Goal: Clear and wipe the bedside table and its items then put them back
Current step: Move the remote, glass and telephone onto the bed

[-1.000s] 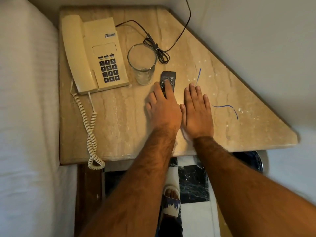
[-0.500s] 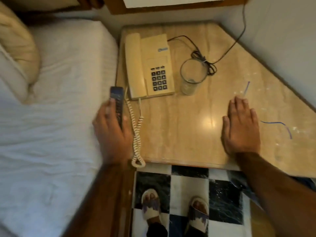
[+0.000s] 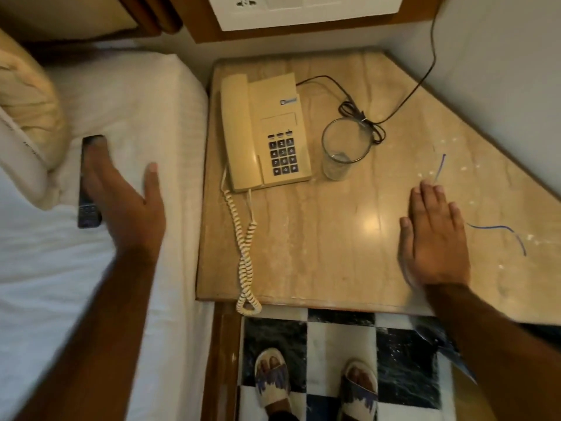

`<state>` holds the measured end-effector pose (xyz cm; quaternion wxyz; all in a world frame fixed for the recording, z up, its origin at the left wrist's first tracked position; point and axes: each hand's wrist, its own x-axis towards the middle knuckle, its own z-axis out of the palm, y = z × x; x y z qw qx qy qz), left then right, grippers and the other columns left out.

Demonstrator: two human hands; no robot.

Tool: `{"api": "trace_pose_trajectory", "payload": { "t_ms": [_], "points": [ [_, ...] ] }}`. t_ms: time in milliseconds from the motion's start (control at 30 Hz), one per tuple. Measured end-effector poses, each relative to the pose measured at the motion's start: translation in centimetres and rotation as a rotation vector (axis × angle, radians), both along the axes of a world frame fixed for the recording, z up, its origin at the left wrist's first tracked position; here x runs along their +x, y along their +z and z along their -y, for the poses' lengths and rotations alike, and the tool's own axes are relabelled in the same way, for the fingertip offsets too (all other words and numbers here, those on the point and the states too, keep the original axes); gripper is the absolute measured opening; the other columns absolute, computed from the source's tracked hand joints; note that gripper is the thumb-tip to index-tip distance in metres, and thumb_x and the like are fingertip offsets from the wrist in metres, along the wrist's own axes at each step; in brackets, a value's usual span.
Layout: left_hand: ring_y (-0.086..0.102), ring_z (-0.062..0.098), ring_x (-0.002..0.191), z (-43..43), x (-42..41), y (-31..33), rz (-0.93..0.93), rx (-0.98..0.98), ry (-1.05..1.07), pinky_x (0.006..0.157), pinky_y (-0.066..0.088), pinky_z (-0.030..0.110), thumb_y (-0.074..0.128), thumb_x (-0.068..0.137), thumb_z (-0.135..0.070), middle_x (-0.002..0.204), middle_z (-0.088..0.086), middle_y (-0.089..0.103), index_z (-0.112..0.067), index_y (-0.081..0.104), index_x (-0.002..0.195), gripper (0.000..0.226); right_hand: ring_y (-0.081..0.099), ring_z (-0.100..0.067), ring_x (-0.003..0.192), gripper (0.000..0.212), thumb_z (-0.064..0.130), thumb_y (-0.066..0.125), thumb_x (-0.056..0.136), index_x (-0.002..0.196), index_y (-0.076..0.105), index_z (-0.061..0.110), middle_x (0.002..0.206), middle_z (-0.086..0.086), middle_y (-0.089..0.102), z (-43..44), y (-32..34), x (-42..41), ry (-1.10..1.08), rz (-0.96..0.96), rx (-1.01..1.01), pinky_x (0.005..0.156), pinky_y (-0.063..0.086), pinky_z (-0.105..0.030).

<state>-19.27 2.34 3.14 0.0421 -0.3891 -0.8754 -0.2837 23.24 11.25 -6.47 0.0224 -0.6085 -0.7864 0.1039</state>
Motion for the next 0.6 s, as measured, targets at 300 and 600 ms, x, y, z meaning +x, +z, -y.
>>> {"api": "trace_pose_trajectory", "payload": {
  "t_ms": [300, 600],
  "points": [
    [0.032, 0.016, 0.156, -9.1, 23.3, -1.0, 0.658, -0.033, -0.333, 0.124, 0.034, 0.03, 0.088, 0.079, -0.044, 0.17, 0.001, 0.032, -0.02, 0.022, 0.165, 0.111, 0.011, -0.022, 0.167, 0.064, 0.036, 0.027, 0.111, 0.17, 0.017, 0.013, 0.179, -0.007, 0.014, -0.1, -0.4, 0.3, -0.007, 0.001, -0.018, 0.135, 0.013, -0.049],
    [0.065, 0.008, 0.119, -8.3, 21.7, -0.1, 0.655, 0.273, -0.159, 0.096, 0.061, 0.037, 0.087, 0.083, -0.03, 0.128, -0.002, 0.068, -0.014, 0.06, 0.131, 0.058, 0.009, -0.022, 0.166, 0.063, 0.039, 0.023, 0.112, 0.169, 0.015, 0.013, 0.178, -0.007, 0.012, 0.1, -0.3, 0.3, 0.006, 0.002, -0.033, 0.135, 0.011, -0.048]
  ]
}}
